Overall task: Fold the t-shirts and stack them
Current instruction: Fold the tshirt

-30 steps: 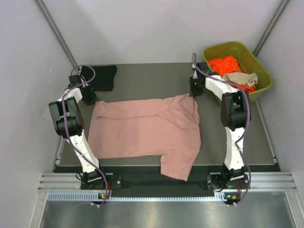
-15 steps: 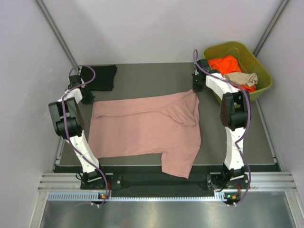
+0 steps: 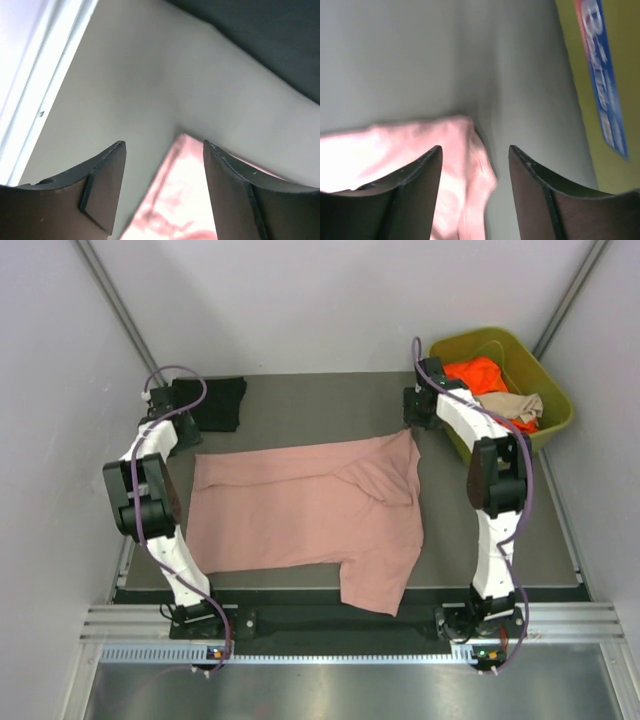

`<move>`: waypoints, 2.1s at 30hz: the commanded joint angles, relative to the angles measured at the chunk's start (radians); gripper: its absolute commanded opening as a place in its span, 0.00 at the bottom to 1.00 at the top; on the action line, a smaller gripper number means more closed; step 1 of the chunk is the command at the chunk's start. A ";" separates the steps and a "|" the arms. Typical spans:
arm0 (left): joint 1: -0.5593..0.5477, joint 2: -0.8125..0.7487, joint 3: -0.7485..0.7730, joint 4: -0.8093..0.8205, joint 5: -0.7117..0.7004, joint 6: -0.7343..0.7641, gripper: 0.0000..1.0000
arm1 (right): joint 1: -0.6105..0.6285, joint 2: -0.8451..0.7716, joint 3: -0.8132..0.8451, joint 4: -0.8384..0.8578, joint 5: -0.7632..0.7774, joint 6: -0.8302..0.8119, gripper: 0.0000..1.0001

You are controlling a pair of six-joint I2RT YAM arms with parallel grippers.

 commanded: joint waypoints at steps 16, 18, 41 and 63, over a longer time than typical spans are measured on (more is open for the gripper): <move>-0.427 -0.499 -0.448 0.028 0.285 -0.228 0.49 | 0.239 -0.604 -0.669 0.112 -0.302 0.027 0.32; -0.459 -0.503 -0.473 0.038 0.311 -0.250 0.48 | 0.288 -0.590 -0.694 0.135 -0.292 0.030 0.32; -0.486 -0.579 -0.516 -0.068 0.274 -0.198 0.46 | 0.394 -0.357 -0.610 0.110 0.060 -0.020 0.10; -0.484 -0.515 -0.462 -0.094 0.297 -0.141 0.46 | 0.290 -0.199 -0.354 0.174 0.152 -0.068 0.00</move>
